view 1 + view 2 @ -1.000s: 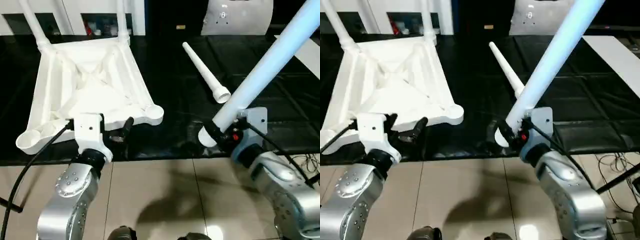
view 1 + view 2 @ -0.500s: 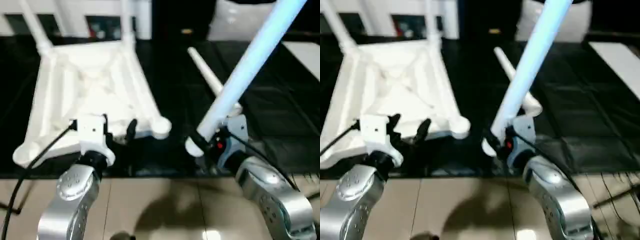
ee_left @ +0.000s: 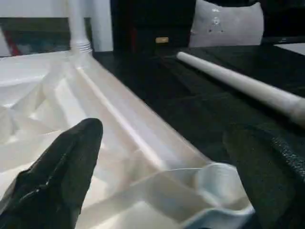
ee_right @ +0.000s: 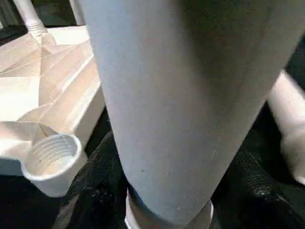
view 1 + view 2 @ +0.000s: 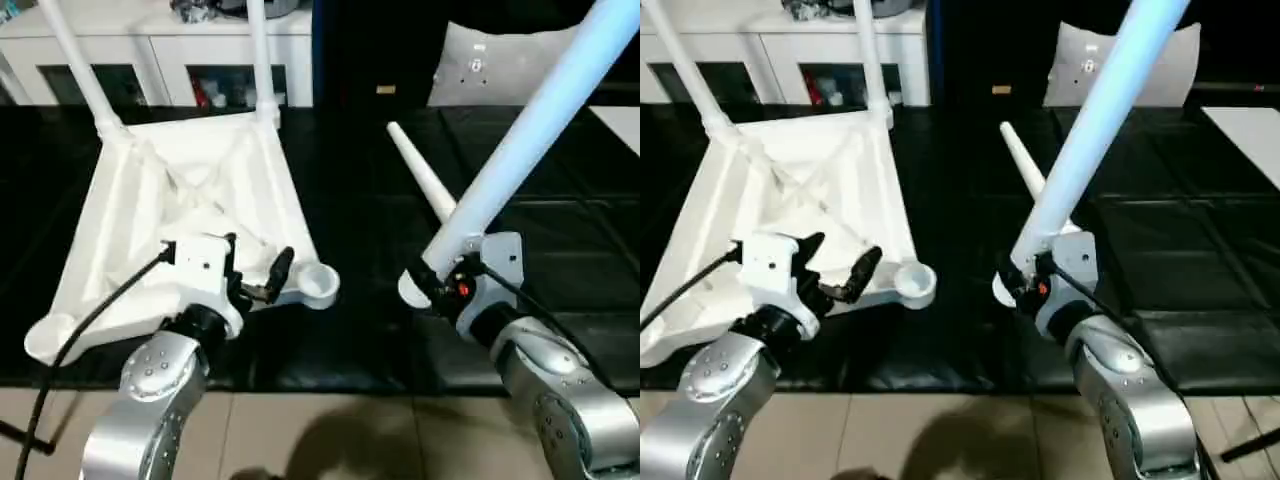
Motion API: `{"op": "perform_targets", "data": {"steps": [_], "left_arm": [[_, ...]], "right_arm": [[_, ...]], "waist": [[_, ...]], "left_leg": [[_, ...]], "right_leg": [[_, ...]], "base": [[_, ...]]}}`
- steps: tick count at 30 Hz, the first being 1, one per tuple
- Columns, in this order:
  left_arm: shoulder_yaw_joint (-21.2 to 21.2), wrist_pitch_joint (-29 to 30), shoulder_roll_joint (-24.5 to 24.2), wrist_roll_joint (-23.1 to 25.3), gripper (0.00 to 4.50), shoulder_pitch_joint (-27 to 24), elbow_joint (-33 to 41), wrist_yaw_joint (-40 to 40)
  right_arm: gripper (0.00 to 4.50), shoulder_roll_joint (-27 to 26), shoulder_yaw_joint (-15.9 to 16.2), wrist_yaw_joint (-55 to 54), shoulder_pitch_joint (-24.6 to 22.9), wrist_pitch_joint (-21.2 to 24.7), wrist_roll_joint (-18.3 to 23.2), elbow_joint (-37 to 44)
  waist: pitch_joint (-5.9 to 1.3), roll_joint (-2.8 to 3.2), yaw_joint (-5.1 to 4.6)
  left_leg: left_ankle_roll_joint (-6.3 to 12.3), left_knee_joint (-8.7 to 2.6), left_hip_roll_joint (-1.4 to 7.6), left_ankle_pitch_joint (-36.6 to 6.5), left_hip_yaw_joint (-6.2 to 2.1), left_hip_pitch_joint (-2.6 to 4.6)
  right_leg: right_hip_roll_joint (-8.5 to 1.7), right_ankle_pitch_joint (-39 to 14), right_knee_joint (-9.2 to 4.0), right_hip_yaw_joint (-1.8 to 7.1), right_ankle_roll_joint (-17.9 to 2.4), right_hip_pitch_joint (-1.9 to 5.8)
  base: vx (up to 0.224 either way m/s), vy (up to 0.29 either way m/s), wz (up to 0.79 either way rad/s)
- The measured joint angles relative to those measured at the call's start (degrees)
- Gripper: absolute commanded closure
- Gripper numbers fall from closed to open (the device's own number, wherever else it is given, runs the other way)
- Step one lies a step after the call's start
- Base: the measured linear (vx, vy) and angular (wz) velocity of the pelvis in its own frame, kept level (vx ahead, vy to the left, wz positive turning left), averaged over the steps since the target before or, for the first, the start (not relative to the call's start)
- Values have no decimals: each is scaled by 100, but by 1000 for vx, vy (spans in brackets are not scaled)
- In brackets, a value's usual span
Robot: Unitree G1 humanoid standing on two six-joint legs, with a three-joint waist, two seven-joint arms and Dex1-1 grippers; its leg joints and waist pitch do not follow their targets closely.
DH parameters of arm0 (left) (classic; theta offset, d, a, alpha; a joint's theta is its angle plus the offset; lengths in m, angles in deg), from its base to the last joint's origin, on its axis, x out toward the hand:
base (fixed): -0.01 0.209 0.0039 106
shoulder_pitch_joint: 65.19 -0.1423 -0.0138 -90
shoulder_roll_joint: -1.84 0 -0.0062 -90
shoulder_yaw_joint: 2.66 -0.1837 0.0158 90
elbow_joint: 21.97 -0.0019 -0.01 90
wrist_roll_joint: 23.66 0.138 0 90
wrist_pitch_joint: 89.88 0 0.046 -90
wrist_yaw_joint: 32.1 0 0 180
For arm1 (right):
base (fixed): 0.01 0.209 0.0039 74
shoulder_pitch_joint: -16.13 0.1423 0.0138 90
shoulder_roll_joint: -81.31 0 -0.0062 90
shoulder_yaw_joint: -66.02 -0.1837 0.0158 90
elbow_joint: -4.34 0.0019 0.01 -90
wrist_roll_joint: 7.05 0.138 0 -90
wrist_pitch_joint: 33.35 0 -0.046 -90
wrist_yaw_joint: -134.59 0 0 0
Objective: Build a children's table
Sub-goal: Move to table
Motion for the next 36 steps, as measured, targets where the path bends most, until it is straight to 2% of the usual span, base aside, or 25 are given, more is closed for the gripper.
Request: {"op": "perform_targets", "data": {"steps": [1, 3, 4, 5, 6, 7, 8, 9, 10, 11, 12, 13, 14, 15, 16, 17, 18, 19, 20, 21, 23, 25, 27, 30, 36], "left_arm": [[39, 0, -4, 2, 0, 0, -39, 0], [82, 1, -32, 5, 0, -1, -80, 1], [86, 0, -38, 5, 0, 8, -79, 5], [85, -1, -39, 4, 0, 25, -78, 8], [85, 0, -35, 5, 0, 30, -93, 10], [-27, 1, 68, 2, 0, 48, -102, 23], [-115, 1, 78, -3, 0, 47, -102, 68], [-143, 1, 73, -2, 0, 55, -101, 83], [-137, 0, 40, 1, 0, 63, -101, 94], [-129, -5, 9, 3, 0, 73, -100, 105], [-116, -15, -21, 6, 0, 86, -102, 112], [-59, -42, -80, 10, 0, 70, -110, 119], [-4, -47, -114, 15, 0, 75, -139, 120], [36, -64, -141, 15, 0, 77, -202, 135], [11, -72, -178, 14, 0, 83, -233, 200], [-24, -83, -211, 14, 0, 107, -232, 249], [-46, -84, -250, 14, 0, 153, -232, 288], [-124, -102, -279, 14, 0, 190, -224, 390], [-217, -105, -261, 5, 0, 174, -217, 456], [-270, -105, -293, -3, 0, 146, -204, 540], [-269, -88, -506, -75, 0, 139, -205, 757], [-201, -39, -754, -156, 0, 117, -204, 982], [-166, 8, -845, -235, 0, 99, -201, 1128], [-176, 41, -1136, -334, 0, -17, -161, 1449], [-254, 28, -1947, -412, 0, -157, 29, 2338]], "right_arm": [[257, -27, 99, 9, 3, 0, 7, 3], [257, -34, 133, 9, 8, 0, 7, 8], [257, -27, 119, 10, 8, -3, -3, 8], [257, -27, 109, 14, 11, -9, -14, 12], [257, -9, 91, 16, 3, -14, -21, 11], [257, 47, 5, 7, -5, -15, -30, 0], [257, 83, -33, 4, -5, -15, -55, -7], [257, 96, -67, -1, -6, -15, -98, -16], [257, 109, -86, -4, 2, -22, -122, -3], [257, 115, -82, -4, 16, -31, -134, 3], [257, 125, -83, -6, 35, -43, -148, -2], [257, 46, 12, -13, 70, -52, -171, -24], [257, 33, 110, -5, 111, -70, -169, -12], [257, 37, 131, -3, 149, -125, -173, -15], [257, 48, 55, -2, 164, -297, -181, 4], [257, 45, -49, -24, 216, -369, -182, 15], [257, 49, -167, -61, 262, -386, -185, 38], [257, 103, -337, -115, 330, -389, -183, 47], [257, 154, -462, -138, 341, -387, -187, 32], [257, 210, -538, -132, 363, -382, -187, 19], [257, 236, -617, -83, 419, -381, -177, 19], [257, 239, -588, 5, 446, -384, -169, 21], [257, 227, -569, 67, 445, -388, -95, 21], [257, 104, -493, 268, 413, -409, 133, 19], [257, 83, -191, 538, 214, -524, 160, -146]], "waist": [[12, -40, -71], [-9, -84, -228], [-53, -150, -324], [-82, -233, -356], [-109, -322, -364], [-80, -258, -292], [-80, -216, -216], [-92, -179, -156], [-109, -145, -50], [-125, -58, 10], [-159, 129, 28], [-126, 58, -16], [-137, -10, -25], [-146, -35, -63], [-161, -45, -96], [-175, -72, -102], [-191, -140, -91], [-219, -246, -48], [-217, -265, -4], [-221, -258, 12], [-216, -259, 8], [-206, -237, 12], [-197, -231, 2], [-153, -234, -8], [-132, -242, -10]], "left_leg": [[11, -56, -31, -5, -8, 12], [55, -106, -95, -40, -8, 66], [108, -107, -140, -61, 21, 93], [116, -107, -206, -92, 57, 109], [128, -84, -240, -119, 83, 97], [542, 32, -223, -234, 76, 40], [631, 252, -208, -253, 50, -77], [596, 425, -207, -229, 54, -206], [541, 352, -159, -149, 44, -345], [558, 49, -46, -11, 46, -403], [409, -73, 81, 266, -2, -423], [125, -47, 57, 198, -47, -337], [141, -65, -5, 172, -54, -324], [169, -54, -18, 140, -55, -313], [201, -33, -34, 122, -44, -300], [222, -23, -70, 110, -21, -302], [221, -8, -147, 109, 20, -308], [193, 57, -251, 101, 87, -342], [238, 42, -274, 93, 85, -379], [243, -19, -272, 91, 75, -364], [86, -153, -229, 167, 65, -339], [36, -161, -127, 197, 65, -329], [-21, -159, -76, 198, 103, -304], [-23, -159, -52, 200, 174, -249], [-24, -159, -32, 200, 207, -253]], "right_leg": [[-16, -148, 50, 3, -193, -23], [-82, -196, 266, 14, -276, -94], [-163, -154, 354, 31, -212, -170], [-261, -112, 207, 66, -140, -192], [-303, -115, 228, 102, 135, -132], [-225, -114, 132, 147, 115, -81], [-202, -106, 62, 154, 99, -44], [-197, -112, 11, 157, 97, 20], [-166, -130, -60, 143, 84, 83], [-98, -156, -105, 76, 61, 155], [3, -212, -96, -2, 80, 203], [-23, -345, 4, -18, 0, 205], [-53, -422, 258, 16, -159, 88], [-61, -440, 494, 17, -168, -65], [-66, -388, 696, 40, 6, -279], [-119, -269, 692, 61, 186, -464], [-216, -102, 522, 108, 282, -596], [-338, 238, 274, 264, 305, -654], [-333, 233, 297, 307, 295, -665], [-322, 254, 272, 296, 270, -667], [-304, 347, 138, 219, 221, -643], [-222, 410, -13, 185, 112, -574], [-210, 451, -60, 171, 61, -548], [-225, 437, -61, 183, 88, -509], [-230, 429, -75, 183, 99, -531]], "base": [[133, 67, 8], [129, 53, 7], [129, 1, 5], [129, 1, 5], [134, -42, 5], [142, -42, -5], [142, -42, -5], [139, -10, -12], [143, 9, -5], [143, 9, -5], [146, 53, -7], [167, 61, 6], [167, 61, 6], [151, 34, 15], [60, 16, 4], [99, 19, 4], [0, 0, 0], [0, 0, 0], [0, 0, 0], [5, -67, -2], [-10, -30, -1], [-55, -31, -1], [-63, -8, 0], [-81, 8, 0], [-33, 2, -2]]}}
